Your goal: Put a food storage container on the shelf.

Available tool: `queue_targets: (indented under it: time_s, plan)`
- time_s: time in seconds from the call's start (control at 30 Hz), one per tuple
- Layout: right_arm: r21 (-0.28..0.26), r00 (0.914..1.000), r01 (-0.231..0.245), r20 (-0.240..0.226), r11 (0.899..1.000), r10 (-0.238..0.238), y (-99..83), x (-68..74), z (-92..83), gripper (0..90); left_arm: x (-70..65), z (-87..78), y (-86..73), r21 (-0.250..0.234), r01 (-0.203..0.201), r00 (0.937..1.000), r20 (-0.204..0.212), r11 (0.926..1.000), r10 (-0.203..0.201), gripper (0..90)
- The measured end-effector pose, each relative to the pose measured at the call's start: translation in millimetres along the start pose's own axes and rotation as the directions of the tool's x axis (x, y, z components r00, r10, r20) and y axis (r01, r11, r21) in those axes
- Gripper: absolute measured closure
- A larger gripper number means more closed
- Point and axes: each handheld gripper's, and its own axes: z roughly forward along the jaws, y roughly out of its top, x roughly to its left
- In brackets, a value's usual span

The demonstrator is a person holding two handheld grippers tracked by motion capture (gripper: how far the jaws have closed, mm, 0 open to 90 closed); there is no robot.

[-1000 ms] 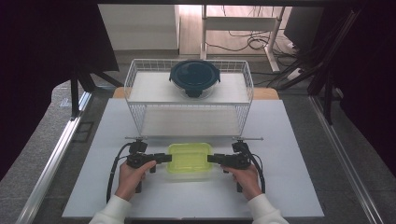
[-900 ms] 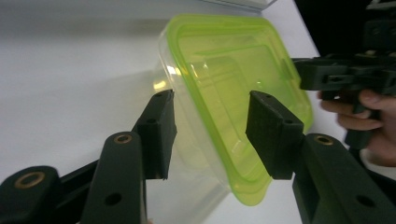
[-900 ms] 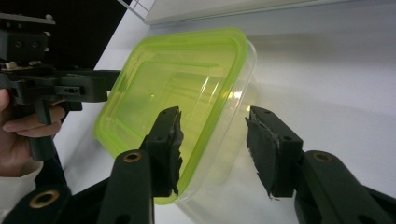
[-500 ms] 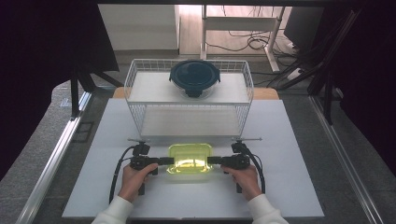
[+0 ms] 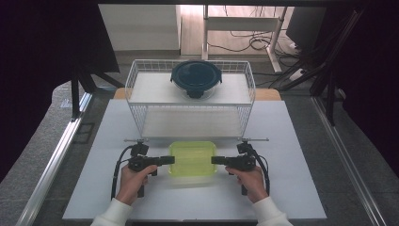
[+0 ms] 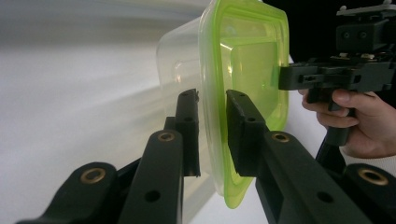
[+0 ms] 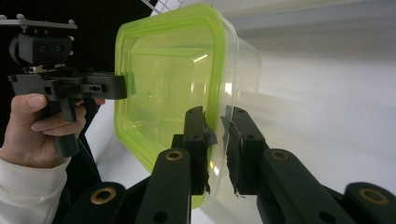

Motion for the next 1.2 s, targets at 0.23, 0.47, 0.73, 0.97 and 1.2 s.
queue_targets:
  time_s: [0.23,0.47,0.73,0.97,1.2]
  plan:
    - [-0.044,0.9976,0.068,-0.002,0.997,-0.069,4.6,18.3,-15.6,78.1,-19.4,-12.6,4.2,-0.037,-0.062,0.9981,-0.004,0.9974,0.062,75.9]
    - [-0.066,0.9929,0.119,-0.002,0.991,-0.119,6.7,30.8,-25.2,78.2,-31.0,-21.3,5.8,-0.061,-0.094,0.9955,-0.001,0.9937,0.094,76.2]
    - [-0.089,0.9853,0.171,0.006,0.981,-0.171,8.9,44.4,-33.6,78.2,-42.2,-31.5,7.4,-0.087,-0.13,0.9915,-0.003,0.9877,0.13,76.6]
    - [-0.1,0.9769,0.213,0.003,0.972,-0.214,11.0,56.4,-39.7,77.9,-44.3,-37.1,8.0,-0.1,-0.128,0.9917,0.003,0.9868,0.129,77.6]
    - [-0.106,0.9678,0.251,0.011,0.962,-0.252,15.7,64.4,-42.7,77.9,-48.5,-44.5,12.9,-0.105,-0.146,0.989,0.006,0.9837,0.148,77.7]
